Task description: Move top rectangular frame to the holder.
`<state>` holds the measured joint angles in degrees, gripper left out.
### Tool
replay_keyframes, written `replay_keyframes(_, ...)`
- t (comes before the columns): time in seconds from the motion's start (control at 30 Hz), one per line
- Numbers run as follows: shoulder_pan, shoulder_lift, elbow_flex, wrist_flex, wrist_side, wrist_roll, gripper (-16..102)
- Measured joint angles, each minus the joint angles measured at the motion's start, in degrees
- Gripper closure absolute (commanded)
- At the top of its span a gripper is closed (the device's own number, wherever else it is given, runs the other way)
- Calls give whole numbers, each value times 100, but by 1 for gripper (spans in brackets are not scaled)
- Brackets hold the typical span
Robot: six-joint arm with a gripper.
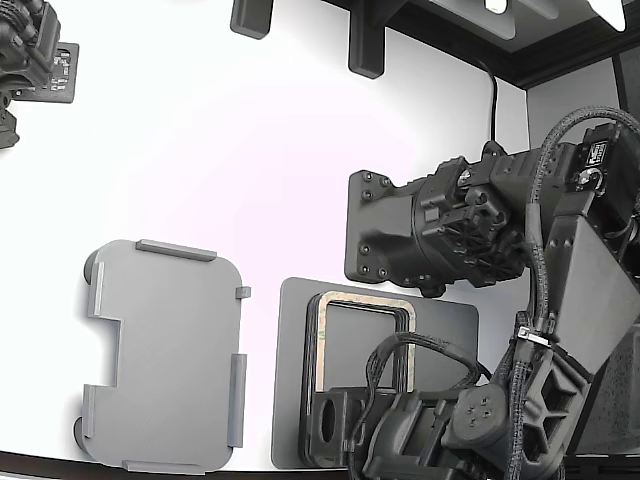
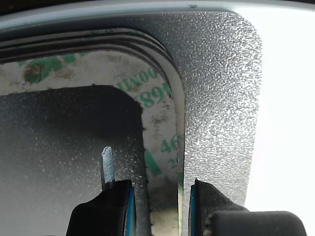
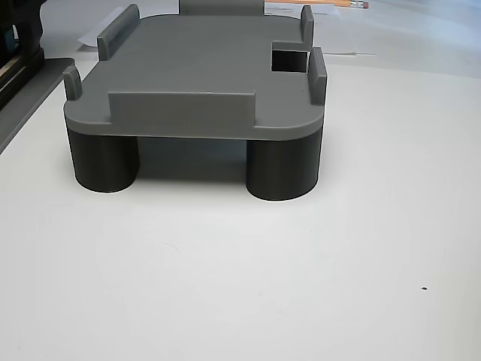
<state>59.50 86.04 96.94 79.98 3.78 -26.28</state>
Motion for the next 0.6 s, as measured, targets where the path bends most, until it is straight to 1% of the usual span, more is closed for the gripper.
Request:
replay_keyframes(0.23, 0, 0, 0, -26, 18, -70, 45)
replay_keyframes(0.4, 0, 0, 9, -26, 44, -123, 49)
replay_keyframes(0.47, 0, 0, 18, -26, 44, -132, 52)
replay_keyframes(0.6, 0, 0, 44, -53, 70, -149, 63)
